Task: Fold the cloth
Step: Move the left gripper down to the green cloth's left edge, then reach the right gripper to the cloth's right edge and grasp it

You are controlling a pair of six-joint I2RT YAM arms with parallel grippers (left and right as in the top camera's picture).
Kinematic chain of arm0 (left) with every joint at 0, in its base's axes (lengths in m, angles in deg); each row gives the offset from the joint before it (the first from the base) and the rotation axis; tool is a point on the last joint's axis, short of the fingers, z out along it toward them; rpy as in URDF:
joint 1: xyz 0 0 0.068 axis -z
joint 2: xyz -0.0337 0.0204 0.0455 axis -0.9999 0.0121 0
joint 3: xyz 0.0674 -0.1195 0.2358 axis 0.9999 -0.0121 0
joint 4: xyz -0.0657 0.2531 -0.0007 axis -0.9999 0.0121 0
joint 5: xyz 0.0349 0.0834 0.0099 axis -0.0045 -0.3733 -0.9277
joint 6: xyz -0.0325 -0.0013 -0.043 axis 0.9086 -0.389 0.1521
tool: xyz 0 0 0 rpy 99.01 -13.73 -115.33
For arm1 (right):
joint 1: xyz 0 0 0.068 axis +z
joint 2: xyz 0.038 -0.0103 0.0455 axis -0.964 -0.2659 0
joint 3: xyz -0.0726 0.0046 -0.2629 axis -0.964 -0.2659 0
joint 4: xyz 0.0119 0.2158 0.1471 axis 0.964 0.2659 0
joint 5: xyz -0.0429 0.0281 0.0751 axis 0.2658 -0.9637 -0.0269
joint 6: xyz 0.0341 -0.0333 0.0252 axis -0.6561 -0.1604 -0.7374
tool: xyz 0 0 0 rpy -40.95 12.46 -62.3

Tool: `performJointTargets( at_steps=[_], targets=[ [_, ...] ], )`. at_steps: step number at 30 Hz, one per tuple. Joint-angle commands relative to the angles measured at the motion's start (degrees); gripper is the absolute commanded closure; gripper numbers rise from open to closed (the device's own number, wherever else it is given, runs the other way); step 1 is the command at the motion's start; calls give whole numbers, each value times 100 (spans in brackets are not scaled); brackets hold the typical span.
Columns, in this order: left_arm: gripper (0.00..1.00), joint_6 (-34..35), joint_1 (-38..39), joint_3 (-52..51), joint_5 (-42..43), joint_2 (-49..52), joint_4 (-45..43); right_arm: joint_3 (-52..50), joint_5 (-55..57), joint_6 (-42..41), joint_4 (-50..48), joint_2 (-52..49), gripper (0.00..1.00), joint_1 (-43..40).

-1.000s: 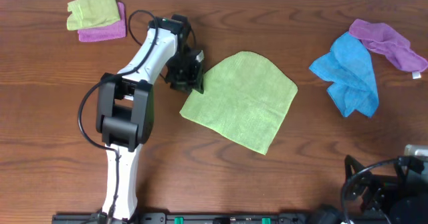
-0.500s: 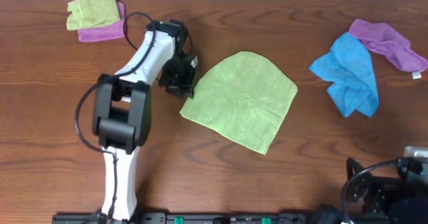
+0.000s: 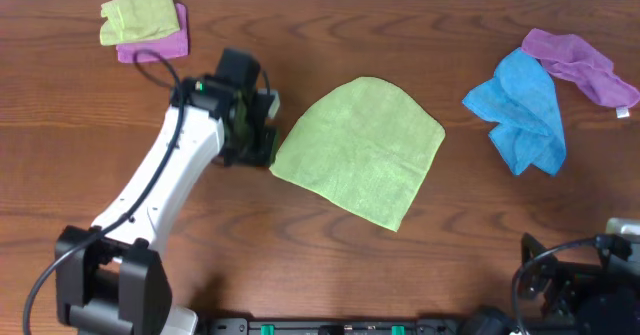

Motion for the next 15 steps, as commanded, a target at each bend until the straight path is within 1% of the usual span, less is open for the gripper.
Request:
performJointTargets(
  at_steps=[1, 3, 6, 10, 13, 14, 15],
  targets=[
    [62, 262, -4, -505, 376, -138, -302, -485, 120, 61, -275, 22, 1, 122],
    [62, 387, 13, -699, 455, -120, -544, -920, 35, 61, -546, 22, 1, 131],
    [62, 380, 127, -857, 448, -118, -807, -1648, -210, 63, -1084, -20, 1, 129],
    [62, 387, 396, -861, 120, -116, -1005, -2306, -855, 579, -2131, -223, 1, -13],
    [59, 531, 584, -861, -146, -105, -1161, -2507, -1209, 868, -2752, -625, 1, -518],
    [59, 533, 638, -861, -203, -96, -1207, -2518, -1478, 1110, -2940, -826, 1, -798],
    [59, 533, 693, -861, -249, -85, -1255, -2520, -1840, 1460, -3224, -1156, 1, -1252]
  ],
)
